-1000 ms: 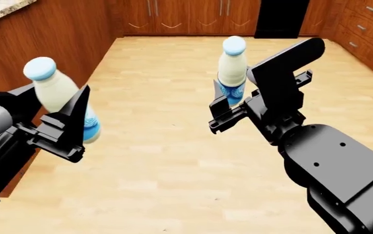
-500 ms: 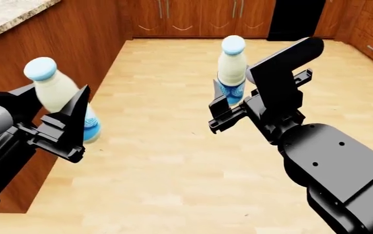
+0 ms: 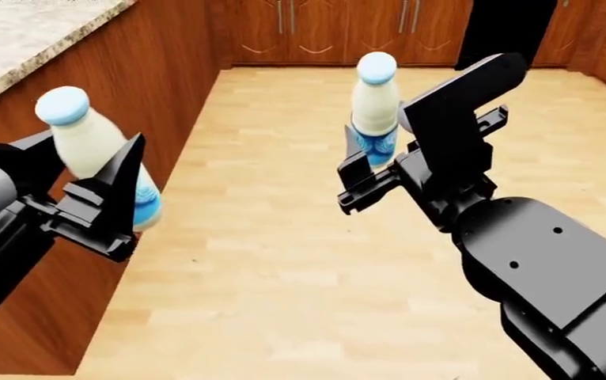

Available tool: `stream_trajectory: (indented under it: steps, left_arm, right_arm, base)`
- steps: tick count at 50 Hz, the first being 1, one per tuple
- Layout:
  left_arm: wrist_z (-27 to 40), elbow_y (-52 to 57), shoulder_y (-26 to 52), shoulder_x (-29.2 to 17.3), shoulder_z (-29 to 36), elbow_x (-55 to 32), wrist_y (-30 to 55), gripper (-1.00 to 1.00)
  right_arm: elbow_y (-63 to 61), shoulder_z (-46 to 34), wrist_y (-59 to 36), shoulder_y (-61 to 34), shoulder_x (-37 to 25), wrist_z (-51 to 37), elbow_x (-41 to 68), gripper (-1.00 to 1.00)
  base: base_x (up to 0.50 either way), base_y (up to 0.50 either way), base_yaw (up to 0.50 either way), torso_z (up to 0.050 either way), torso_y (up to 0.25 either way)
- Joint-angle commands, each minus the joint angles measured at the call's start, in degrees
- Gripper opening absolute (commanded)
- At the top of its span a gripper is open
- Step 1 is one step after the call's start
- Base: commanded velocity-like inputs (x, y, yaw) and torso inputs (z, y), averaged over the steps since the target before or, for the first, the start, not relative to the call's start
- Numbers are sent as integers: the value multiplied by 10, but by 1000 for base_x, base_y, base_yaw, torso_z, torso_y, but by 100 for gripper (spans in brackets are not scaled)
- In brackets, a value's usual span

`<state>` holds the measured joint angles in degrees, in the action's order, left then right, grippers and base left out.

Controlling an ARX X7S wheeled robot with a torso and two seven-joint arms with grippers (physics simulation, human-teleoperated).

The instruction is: Move the drinks to the dining counter.

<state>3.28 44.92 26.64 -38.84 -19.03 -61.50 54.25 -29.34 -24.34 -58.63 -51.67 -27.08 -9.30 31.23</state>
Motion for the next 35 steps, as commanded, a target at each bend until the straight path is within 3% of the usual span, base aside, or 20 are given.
stream_trajectory:
  steps: [1,7,16,35]
  left_arm:
    - [67,9,68,-39,-17,-65,42,-100]
    - [153,-5,152,-77,-36,-148,73,-100]
    - [195,-31,207,-108,-48,-202,80,-100]
    - [206,-15,182,-128,-88,-241,77,-100]
  right_arm:
    - [-20,5,-30,-39,3,-2,-7,-100]
    - [-30,6,-61,-74,8,-4,3,-100]
    - [-41,-2,-86,-101,11,-4,11,-100]
    - [-48,-6,-89,-95,8,-12,12,-100]
  base:
    - [-504,298,0,0,0]
    - [-504,300,0,0,2]
    - [-504,301,0,1,2]
    - [-504,299,0,0,2]
